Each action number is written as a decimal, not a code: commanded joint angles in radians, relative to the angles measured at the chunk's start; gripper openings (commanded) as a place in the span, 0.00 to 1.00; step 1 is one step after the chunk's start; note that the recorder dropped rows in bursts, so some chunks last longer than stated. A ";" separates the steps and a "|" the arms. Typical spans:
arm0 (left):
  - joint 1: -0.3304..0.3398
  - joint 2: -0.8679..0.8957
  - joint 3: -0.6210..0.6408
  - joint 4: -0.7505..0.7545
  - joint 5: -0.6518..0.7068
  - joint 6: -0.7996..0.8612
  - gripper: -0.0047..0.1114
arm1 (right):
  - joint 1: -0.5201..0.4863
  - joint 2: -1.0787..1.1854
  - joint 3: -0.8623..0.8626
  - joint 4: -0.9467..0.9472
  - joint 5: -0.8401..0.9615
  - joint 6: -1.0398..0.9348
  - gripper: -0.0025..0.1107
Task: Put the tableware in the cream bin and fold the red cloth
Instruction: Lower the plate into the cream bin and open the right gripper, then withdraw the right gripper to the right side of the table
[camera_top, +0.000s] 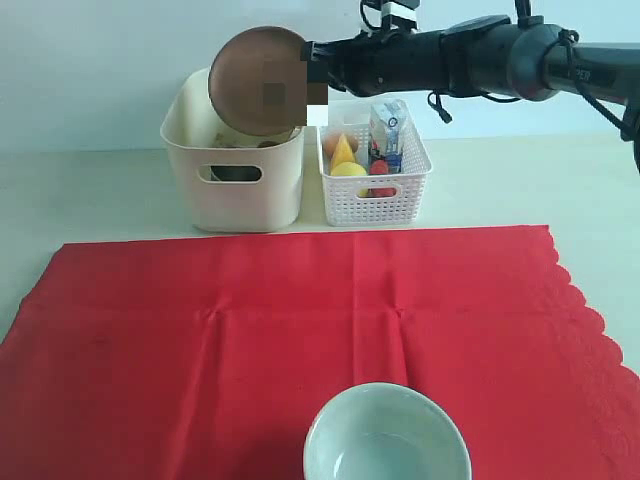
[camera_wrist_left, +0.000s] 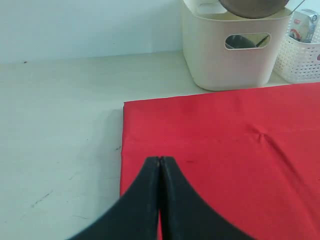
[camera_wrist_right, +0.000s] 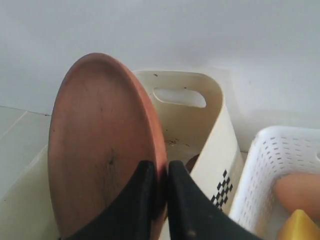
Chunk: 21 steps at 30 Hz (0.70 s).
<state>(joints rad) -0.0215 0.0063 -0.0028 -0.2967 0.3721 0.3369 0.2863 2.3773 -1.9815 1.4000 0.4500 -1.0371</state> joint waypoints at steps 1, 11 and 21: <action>0.003 -0.006 0.003 -0.002 -0.004 -0.002 0.04 | 0.000 -0.004 0.000 0.009 0.037 -0.017 0.08; 0.003 -0.006 0.003 -0.002 -0.004 -0.002 0.04 | -0.002 -0.043 -0.004 0.009 0.057 -0.028 0.33; 0.003 -0.006 0.003 -0.002 -0.004 -0.002 0.04 | -0.003 -0.266 -0.004 -0.698 0.180 0.586 0.32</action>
<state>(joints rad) -0.0215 0.0063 -0.0028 -0.2967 0.3721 0.3369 0.2863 2.1646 -1.9815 0.9525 0.5525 -0.6537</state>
